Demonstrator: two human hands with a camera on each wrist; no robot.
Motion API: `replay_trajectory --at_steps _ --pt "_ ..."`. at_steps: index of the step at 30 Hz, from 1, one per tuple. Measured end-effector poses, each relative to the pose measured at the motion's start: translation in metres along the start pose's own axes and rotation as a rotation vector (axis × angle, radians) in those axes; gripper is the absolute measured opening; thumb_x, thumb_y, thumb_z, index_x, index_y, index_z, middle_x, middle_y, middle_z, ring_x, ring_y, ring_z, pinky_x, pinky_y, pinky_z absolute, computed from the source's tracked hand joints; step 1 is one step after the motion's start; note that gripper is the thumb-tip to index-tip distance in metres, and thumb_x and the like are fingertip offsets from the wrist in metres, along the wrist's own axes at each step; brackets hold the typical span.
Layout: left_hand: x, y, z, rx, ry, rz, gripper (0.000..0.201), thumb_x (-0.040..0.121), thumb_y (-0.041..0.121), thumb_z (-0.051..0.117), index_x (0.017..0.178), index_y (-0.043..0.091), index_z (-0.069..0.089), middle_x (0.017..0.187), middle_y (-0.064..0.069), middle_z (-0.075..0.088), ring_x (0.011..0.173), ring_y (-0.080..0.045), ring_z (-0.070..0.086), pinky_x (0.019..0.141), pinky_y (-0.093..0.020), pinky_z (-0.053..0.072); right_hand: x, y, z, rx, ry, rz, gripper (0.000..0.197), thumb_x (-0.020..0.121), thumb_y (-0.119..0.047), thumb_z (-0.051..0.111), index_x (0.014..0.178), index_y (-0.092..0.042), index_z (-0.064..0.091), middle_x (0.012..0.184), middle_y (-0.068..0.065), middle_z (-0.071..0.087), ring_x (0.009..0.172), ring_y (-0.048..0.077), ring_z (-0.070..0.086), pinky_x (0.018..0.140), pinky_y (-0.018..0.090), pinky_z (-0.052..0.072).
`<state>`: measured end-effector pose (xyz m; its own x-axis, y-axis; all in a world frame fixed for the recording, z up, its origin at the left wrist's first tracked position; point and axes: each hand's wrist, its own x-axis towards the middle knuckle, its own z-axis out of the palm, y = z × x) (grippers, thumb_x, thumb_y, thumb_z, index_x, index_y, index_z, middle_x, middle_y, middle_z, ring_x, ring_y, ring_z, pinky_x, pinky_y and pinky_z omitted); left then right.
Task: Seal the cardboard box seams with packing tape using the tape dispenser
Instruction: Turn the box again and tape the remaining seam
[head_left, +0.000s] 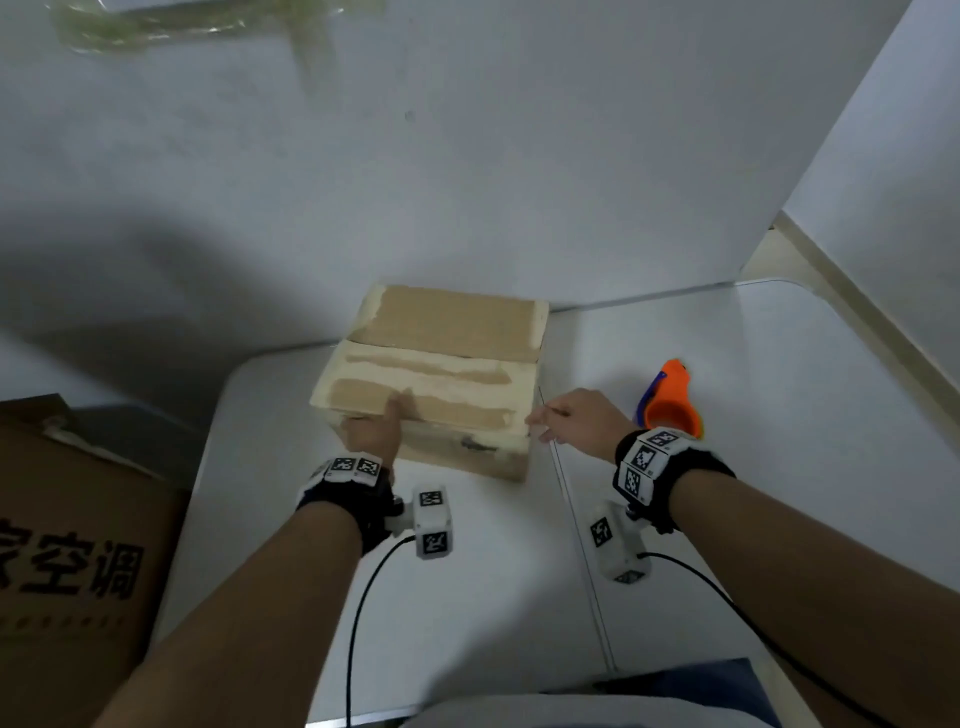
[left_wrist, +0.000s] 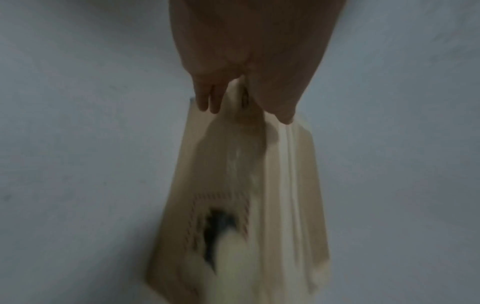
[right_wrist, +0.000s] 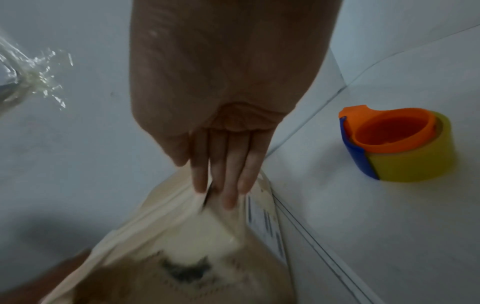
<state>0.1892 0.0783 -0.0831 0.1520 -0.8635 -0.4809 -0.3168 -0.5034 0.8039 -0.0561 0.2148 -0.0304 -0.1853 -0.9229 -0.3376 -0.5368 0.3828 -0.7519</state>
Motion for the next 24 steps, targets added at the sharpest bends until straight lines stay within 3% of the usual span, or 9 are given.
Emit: replay_trajectory --at_steps 1,3,5,7,11,14,17,21,24 --pt "0.000 -0.003 0.010 -0.080 -0.032 -0.049 0.119 0.044 0.080 0.067 0.137 0.012 0.037 0.123 -0.008 0.061 0.104 -0.031 0.062 0.090 -0.050 0.053 0.001 -0.001 0.000 0.054 -0.034 0.001 0.030 0.098 -0.022 0.047 0.106 -0.009 0.073 0.101 -0.003 0.072 0.087 0.012 0.072 0.078 0.016 0.054" --pt "-0.013 -0.003 0.027 -0.202 -0.081 -0.111 0.110 0.047 0.065 0.078 0.134 0.014 0.035 0.116 -0.010 0.060 0.097 -0.034 0.062 0.080 -0.051 0.057 0.003 0.000 0.002 0.137 0.000 0.015 0.029 0.097 -0.021 0.048 0.106 -0.008 0.072 0.101 0.002 0.074 0.084 0.014 0.073 0.079 0.019 0.056" --pt "-0.013 -0.005 0.034 -0.187 -0.113 -0.125 0.099 0.056 0.057 0.081 0.132 0.012 0.035 0.113 -0.014 0.061 0.090 -0.032 0.063 0.071 -0.045 0.059 0.008 0.006 0.003 0.082 0.174 0.024 0.029 0.096 -0.025 0.046 0.102 -0.013 0.072 0.100 0.006 0.074 0.086 0.019 0.072 0.087 0.033 0.055" --pt "-0.006 -0.004 0.030 -0.118 -0.203 -0.137 0.108 0.048 0.063 0.082 0.133 0.012 0.039 0.108 -0.015 0.063 0.085 -0.031 0.064 0.063 -0.039 0.057 0.012 0.011 0.001 -0.012 0.364 0.031 0.029 0.096 -0.026 0.045 0.110 -0.018 0.069 0.105 0.006 0.073 0.096 0.023 0.069 0.093 0.033 0.051" --pt "-0.006 0.009 0.009 0.059 -0.381 -0.113 0.077 0.076 0.045 0.074 0.134 0.022 0.031 0.122 -0.008 0.055 0.098 -0.030 0.062 0.082 -0.043 0.056 0.023 0.014 -0.011 -0.045 0.494 0.141 0.040 0.095 -0.020 0.048 0.135 -0.018 0.049 0.127 0.012 0.060 0.113 0.034 0.057 0.096 0.036 0.045" --pt "-0.006 0.015 0.002 0.097 -0.470 -0.081 0.071 0.081 0.041 0.071 0.137 0.028 0.029 0.128 -0.005 0.052 0.101 -0.031 0.064 0.084 -0.042 0.057 0.033 0.026 -0.011 -0.114 0.462 0.277 0.047 0.095 -0.022 0.046 0.140 -0.012 0.040 0.141 0.014 0.046 0.121 0.038 0.050 0.101 0.039 0.040" --pt "0.000 0.017 0.000 0.056 -0.497 -0.084 0.071 0.081 0.038 0.072 0.137 0.028 0.030 0.129 -0.006 0.054 0.103 -0.033 0.064 0.082 -0.042 0.058 0.034 0.035 -0.005 -0.050 0.429 0.330 0.045 0.095 -0.022 0.045 0.138 -0.008 0.041 0.127 0.019 0.057 0.116 0.036 0.055 0.094 0.036 0.043" --pt "0.006 0.031 0.009 -0.008 -0.480 0.016 0.055 0.086 0.024 0.068 0.133 0.027 0.041 0.124 -0.009 0.059 0.108 -0.031 0.062 0.082 -0.045 0.058 0.029 0.050 0.003 -0.044 0.507 0.324 0.030 0.091 -0.021 0.043 0.113 -0.004 0.054 0.109 0.018 0.059 0.095 0.034 0.058 0.075 0.032 0.040" --pt "0.019 0.041 0.024 0.131 -0.364 0.139 0.051 0.074 0.047 0.067 0.120 0.039 0.047 0.116 -0.003 0.064 0.104 -0.029 0.063 0.086 -0.048 0.056 0.031 0.062 0.007 -0.049 0.505 0.292 0.030 0.089 -0.025 0.044 0.106 -0.005 0.056 0.105 0.019 0.059 0.082 0.030 0.055 0.070 0.031 0.042"
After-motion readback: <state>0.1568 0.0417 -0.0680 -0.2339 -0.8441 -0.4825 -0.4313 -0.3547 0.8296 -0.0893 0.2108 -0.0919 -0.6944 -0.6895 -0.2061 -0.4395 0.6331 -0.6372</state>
